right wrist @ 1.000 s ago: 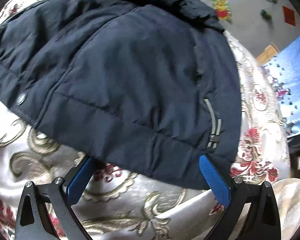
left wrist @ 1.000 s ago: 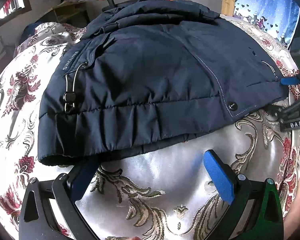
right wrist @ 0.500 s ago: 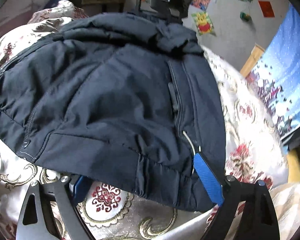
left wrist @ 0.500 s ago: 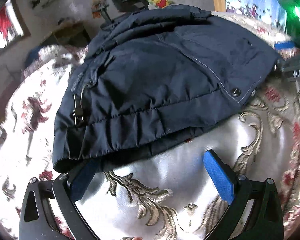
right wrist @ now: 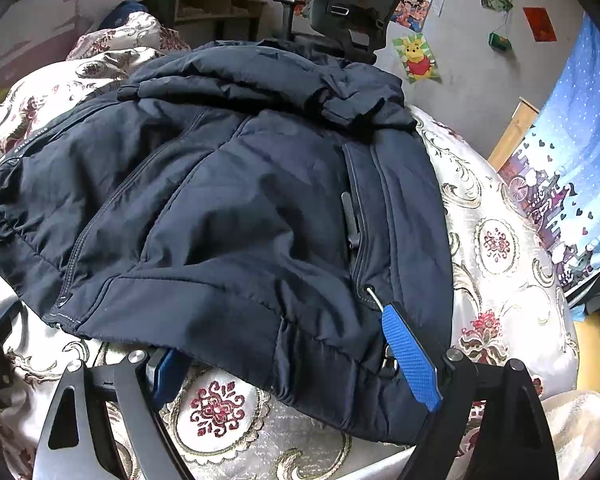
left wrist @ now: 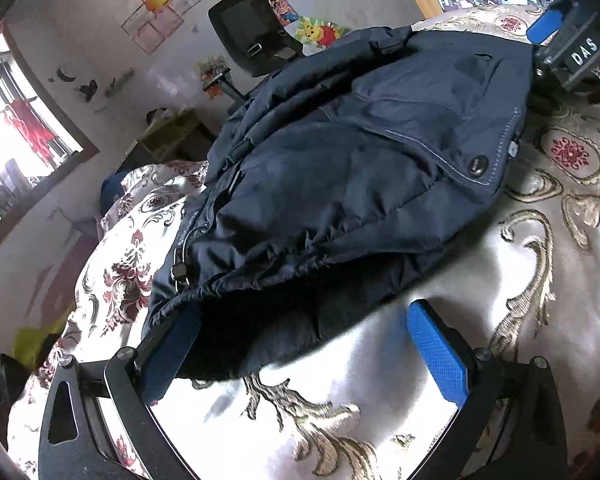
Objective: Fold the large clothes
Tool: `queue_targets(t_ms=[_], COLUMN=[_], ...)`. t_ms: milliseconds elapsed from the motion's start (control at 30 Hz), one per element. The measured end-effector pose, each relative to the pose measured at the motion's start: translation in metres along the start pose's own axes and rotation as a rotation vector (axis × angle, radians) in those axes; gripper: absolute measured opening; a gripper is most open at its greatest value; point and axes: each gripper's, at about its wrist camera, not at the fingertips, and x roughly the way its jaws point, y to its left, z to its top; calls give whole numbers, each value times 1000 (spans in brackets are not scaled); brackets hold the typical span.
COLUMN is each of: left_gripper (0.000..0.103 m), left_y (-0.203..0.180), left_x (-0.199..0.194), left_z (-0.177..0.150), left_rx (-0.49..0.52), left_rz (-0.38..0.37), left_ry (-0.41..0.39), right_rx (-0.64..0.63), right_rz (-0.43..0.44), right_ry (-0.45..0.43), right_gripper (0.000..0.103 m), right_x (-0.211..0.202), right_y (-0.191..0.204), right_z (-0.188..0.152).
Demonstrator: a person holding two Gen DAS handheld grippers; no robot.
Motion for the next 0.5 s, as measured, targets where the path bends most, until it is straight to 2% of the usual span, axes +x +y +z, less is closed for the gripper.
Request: queue_targets(t_ms=[200, 333, 500], left_gripper=[102, 102, 102], left_y=[-13, -21, -20], left_x=[-18, -18, 5], left_z=[-9, -6, 0], left_rx=[19, 82, 110], left_rz=[29, 66, 50], left_ry=[-47, -89, -52], right_rx=[5, 7, 7], right_rz=[14, 17, 18], right_ry=[11, 13, 15], right_gripper=[87, 87, 87], right_x=[4, 5, 6], right_y=[0, 0, 0], right_z=[0, 0, 0])
